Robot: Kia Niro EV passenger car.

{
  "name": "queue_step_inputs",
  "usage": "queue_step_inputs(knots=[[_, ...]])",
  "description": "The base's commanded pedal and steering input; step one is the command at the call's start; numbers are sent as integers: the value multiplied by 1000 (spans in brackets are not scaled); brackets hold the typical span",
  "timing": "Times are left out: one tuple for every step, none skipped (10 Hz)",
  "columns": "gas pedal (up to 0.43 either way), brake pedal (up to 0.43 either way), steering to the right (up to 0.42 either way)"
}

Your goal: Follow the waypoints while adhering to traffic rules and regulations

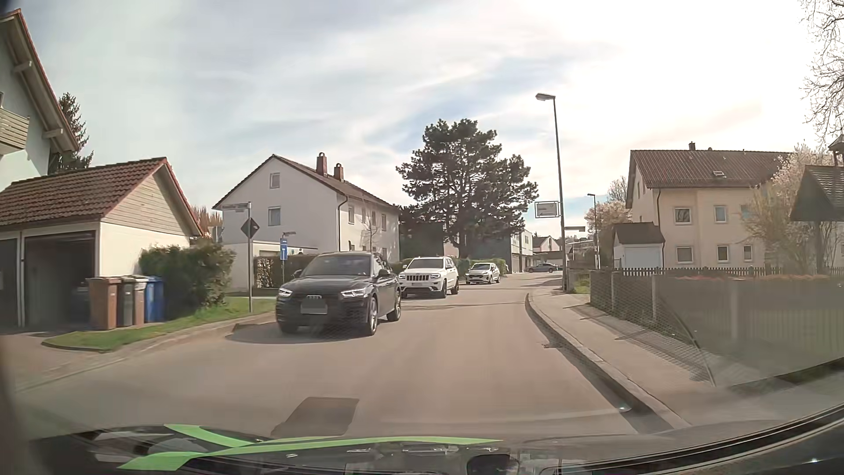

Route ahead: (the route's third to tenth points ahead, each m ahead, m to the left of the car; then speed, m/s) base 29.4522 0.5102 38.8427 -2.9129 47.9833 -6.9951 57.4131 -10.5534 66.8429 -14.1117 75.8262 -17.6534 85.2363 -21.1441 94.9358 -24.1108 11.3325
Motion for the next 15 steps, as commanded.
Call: queue_step_inputs(knots=[[110,0,18],[110,0,21],[110,0,26],[110,0,28],[110,0,28],[110,0,28],[110,0,28],[110,0,28],[110,0,28],[110,0,28],[110,0,28],[110,0,28],[98,0,28],[98,0,28],[98,0,28]])
